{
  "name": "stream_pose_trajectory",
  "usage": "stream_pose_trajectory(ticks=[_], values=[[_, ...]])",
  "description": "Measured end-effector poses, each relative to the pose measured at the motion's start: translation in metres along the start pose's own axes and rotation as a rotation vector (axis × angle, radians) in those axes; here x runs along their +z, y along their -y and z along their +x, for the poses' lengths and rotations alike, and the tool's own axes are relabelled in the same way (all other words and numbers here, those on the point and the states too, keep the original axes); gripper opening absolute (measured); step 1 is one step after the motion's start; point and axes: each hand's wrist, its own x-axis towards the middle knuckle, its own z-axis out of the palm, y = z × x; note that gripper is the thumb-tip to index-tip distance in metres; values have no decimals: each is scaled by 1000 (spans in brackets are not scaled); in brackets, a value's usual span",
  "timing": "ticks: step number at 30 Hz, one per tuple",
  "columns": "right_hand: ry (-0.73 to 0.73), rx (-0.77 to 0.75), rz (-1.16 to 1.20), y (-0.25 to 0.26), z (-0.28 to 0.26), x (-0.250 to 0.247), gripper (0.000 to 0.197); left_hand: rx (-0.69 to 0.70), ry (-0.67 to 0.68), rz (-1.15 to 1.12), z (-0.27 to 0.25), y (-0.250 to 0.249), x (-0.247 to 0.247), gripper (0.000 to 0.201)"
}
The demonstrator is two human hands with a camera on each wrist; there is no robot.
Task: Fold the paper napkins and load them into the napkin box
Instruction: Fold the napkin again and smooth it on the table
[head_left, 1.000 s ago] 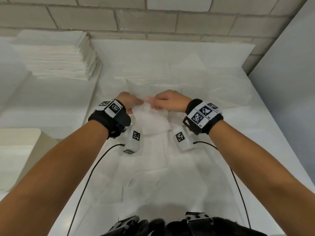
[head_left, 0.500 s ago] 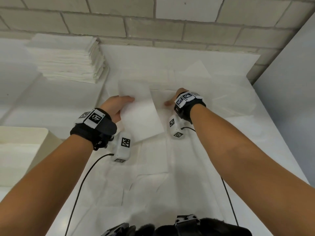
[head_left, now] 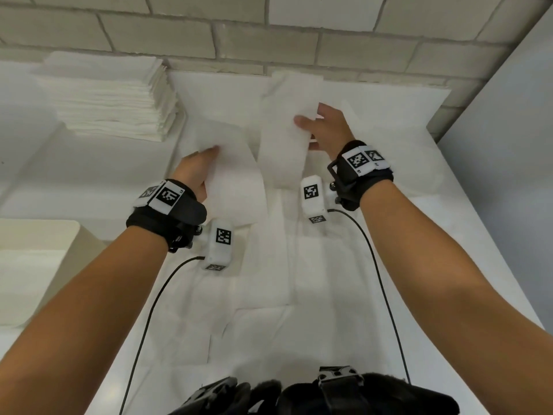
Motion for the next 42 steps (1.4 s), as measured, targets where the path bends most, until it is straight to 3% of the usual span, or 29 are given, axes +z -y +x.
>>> stream_pose_trajectory(ticks=[4, 6, 9, 13, 16, 20, 26, 28, 29, 31, 35, 39, 42], values=[[214, -89, 256, 31, -22, 13, 22, 51, -61, -67, -4, -9, 4, 26], [307, -80, 333, 40, -28, 18, 17, 70, -27, -90, -9, -14, 5, 16], [361, -55, 352, 41, -33, 24, 12, 60, 75, -102, -18, -22, 6, 27], [257, -15, -95, 26, -34, 38, 14, 30, 336, -166, -38, -25, 20, 55], [163, -22, -179, 14, -36, 46, 29, 71, 397, -148, -47, -19, 26, 67], [98, -46, -221, 9, -40, 48, 43, 108, 264, 1, -50, -7, 24, 41], [31, -40, -245, 0, -50, 53, 35, 115, 238, 18, -47, 1, 26, 35], [68, -15, -279, -1, -56, 50, 25, 109, 225, 33, -43, 5, 28, 32], [107, 21, -298, -1, -58, 42, 31, 95, 216, 26, -41, 6, 28, 31], [199, 76, -466, -3, -60, 10, 35, 52, 213, 21, -38, 8, 28, 30], [290, 248, -1212, -26, -61, -75, 49, -51, 299, 88, -40, 15, 33, 15], [342, 413, -1361, -56, -66, -105, 74, -109, 345, 76, -44, 23, 47, 16], [313, 316, -1390, -69, -66, -106, 82, -157, 368, 93, -44, 36, 61, 13]])
